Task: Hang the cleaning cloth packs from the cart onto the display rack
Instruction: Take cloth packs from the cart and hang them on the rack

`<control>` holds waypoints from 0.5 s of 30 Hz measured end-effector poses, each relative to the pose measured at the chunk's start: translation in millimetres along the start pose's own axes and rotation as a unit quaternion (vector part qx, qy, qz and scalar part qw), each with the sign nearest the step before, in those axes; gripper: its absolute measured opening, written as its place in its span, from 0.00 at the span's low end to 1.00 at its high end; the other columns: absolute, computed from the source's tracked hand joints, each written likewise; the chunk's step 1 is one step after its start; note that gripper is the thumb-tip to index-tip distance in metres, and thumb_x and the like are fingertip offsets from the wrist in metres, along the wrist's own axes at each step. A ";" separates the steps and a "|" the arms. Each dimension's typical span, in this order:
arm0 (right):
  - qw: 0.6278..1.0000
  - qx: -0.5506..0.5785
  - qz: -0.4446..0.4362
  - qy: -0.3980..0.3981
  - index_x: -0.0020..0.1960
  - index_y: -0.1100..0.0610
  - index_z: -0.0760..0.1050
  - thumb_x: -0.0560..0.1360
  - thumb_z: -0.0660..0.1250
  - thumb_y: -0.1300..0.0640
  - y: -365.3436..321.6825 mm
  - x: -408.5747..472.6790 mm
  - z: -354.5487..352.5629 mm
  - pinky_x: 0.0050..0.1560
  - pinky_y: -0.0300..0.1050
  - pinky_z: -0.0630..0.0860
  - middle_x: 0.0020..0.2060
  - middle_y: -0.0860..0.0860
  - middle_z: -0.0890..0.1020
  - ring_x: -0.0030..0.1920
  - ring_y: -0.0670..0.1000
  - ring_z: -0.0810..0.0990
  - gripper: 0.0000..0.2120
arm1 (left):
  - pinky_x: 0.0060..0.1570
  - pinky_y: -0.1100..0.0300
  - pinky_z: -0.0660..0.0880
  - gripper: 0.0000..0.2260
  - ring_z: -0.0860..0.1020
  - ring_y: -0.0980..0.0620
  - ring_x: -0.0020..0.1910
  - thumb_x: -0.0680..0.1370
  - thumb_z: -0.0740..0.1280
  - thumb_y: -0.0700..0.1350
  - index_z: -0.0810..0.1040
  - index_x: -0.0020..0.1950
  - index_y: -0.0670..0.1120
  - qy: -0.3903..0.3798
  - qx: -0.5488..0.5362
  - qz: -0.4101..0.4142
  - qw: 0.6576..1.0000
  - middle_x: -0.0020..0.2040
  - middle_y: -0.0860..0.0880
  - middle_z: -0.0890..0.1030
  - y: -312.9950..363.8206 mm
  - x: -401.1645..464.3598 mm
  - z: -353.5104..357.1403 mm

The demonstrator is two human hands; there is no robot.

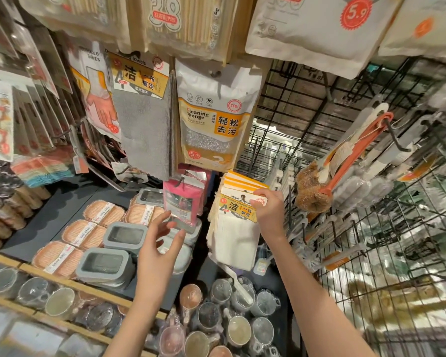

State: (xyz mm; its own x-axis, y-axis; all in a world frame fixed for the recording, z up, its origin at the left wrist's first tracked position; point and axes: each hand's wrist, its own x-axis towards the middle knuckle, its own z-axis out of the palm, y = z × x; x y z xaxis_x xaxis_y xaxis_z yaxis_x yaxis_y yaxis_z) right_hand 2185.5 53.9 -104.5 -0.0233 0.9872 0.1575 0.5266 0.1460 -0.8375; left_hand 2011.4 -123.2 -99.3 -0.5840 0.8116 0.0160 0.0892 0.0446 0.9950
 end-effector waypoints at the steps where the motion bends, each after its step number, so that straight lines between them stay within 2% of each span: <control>1: 1.000 -0.008 -0.001 0.012 0.50 0.62 0.76 0.71 0.70 0.65 0.3 1.5 1.1 0.40 0.25 0.63 0.49 0.57 0.73 0.43 0.48 0.72 0.08 | 0.62 0.52 0.72 0.18 0.77 0.51 0.56 0.76 0.69 0.42 0.73 0.64 0.53 0.002 0.005 0.002 1.000 0.52 0.54 0.80 0.4 0.9 -0.3; 3: 0.999 -0.032 0.000 0.033 0.48 0.61 0.73 0.70 0.72 0.62 1.3 5.6 2.4 0.37 0.35 0.64 0.46 0.54 0.73 0.41 0.49 0.71 0.10 | 0.62 0.51 0.72 0.18 0.77 0.51 0.56 0.75 0.70 0.41 0.73 0.64 0.52 0.005 0.012 0.004 1.000 0.53 0.54 0.80 1.8 2.4 -0.8; 5: 0.996 -0.076 -0.003 0.053 0.47 0.60 0.73 0.69 0.74 0.59 2.1 9.1 3.2 0.37 0.42 0.63 0.43 0.52 0.73 0.44 0.52 0.72 0.12 | 0.62 0.52 0.72 0.18 0.77 0.52 0.57 0.75 0.70 0.42 0.74 0.64 0.54 0.007 0.018 0.004 1.000 0.53 0.55 0.80 4.0 3.4 -1.2; 7: 0.993 -0.098 -0.002 0.063 0.47 0.59 0.73 0.68 0.74 0.57 2.4 11.6 3.5 0.38 0.43 0.64 0.44 0.52 0.73 0.47 0.54 0.72 0.13 | 0.62 0.52 0.72 0.18 0.77 0.53 0.57 0.75 0.70 0.42 0.74 0.63 0.54 0.008 0.020 0.004 1.000 0.54 0.55 0.80 7.0 4.2 -1.7; 9: 0.993 -0.100 0.009 0.064 0.47 0.58 0.72 0.68 0.75 0.55 1.0 13.6 3.5 0.37 0.42 0.64 0.47 0.52 0.71 0.45 0.53 0.72 0.14 | 0.62 0.54 0.72 0.17 0.77 0.59 0.57 0.75 0.70 0.41 0.75 0.63 0.53 0.009 0.020 0.009 1.000 0.54 0.55 0.80 12.2 4.9 -2.2; 12: 0.992 -0.108 0.042 0.051 0.48 0.56 0.71 0.69 0.74 0.54 -3.8 16.8 2.1 0.37 0.43 0.66 0.50 0.51 0.69 0.44 0.54 0.74 0.14 | 0.59 0.65 0.70 0.17 0.75 0.67 0.55 0.75 0.71 0.41 0.76 0.63 0.51 0.005 0.035 0.033 0.999 0.56 0.57 0.79 21.7 8.7 -4.6; 15: 0.994 -0.095 0.052 0.018 0.49 0.54 0.72 0.71 0.72 0.57 -12.6 17.4 -1.1 0.48 0.45 0.70 0.50 0.49 0.68 0.55 0.55 0.73 0.10 | 0.55 0.75 0.67 0.18 0.74 0.65 0.56 0.74 0.72 0.40 0.76 0.63 0.50 -0.005 0.054 0.061 0.997 0.57 0.58 0.78 32.4 15.4 -8.7</control>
State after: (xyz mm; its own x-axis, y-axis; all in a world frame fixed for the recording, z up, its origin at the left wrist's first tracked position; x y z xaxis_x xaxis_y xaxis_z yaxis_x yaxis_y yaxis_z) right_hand 2179.4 69.2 -90.6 0.0673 0.9930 0.0971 0.6754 0.0263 -0.7370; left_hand 1998.4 -114.3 -66.0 -0.5550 0.8209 0.1343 0.2454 0.0073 0.9694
